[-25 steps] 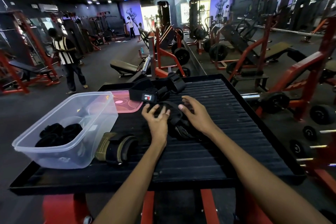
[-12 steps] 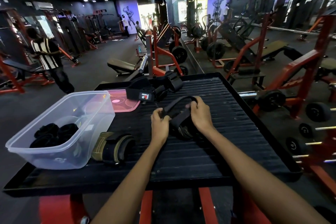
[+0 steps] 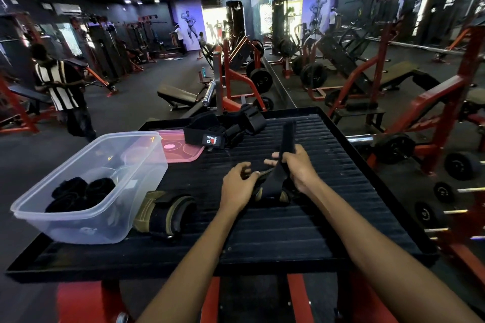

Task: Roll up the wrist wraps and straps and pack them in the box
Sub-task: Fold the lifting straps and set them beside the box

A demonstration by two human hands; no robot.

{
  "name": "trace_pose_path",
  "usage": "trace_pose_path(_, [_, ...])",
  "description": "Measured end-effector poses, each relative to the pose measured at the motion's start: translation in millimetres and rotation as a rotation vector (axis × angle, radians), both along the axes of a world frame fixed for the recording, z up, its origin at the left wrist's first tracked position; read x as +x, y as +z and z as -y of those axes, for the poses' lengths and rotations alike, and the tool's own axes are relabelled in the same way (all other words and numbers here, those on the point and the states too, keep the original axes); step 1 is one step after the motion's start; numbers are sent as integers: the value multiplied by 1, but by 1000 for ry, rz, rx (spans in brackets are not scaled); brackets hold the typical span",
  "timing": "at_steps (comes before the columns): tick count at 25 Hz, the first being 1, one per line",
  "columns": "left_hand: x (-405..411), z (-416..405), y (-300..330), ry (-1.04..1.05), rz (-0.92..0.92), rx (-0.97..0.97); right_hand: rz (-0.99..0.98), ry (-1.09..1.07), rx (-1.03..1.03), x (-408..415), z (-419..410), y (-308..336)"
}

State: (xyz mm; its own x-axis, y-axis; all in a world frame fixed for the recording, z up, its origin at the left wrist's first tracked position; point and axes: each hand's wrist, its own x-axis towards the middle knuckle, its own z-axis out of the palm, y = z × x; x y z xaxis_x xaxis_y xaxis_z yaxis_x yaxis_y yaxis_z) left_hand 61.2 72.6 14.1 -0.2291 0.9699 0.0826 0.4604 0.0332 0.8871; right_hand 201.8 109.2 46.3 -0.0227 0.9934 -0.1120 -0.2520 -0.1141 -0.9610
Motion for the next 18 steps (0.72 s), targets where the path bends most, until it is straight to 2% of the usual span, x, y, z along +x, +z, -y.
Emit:
trace_pose_path(2, [-1, -1, -2, -63, -68, -41, -56, 3, -11, 2, 0, 2])
trace_pose_path(5, [-2, 0, -2, -118, -145, -55, -14, 35, 44, 0, 2, 1])
trace_pose_path(9, [2, 2, 0, -66, 91, -19, -74, 58, 113, -3, 3, 4])
trace_pose_path(14, [1, 3, 2, -19, 172, 64, -129, 60, 59, 0, 6, 8])
trace_pose_path(16, [-1, 3, 1, -25, 131, 69, -97, 77, 45, -1, 8, 7])
trace_pose_path(18, [-1, 2, 0, -70, -6, 70, -27, 105, 46, -3, 9, 6])
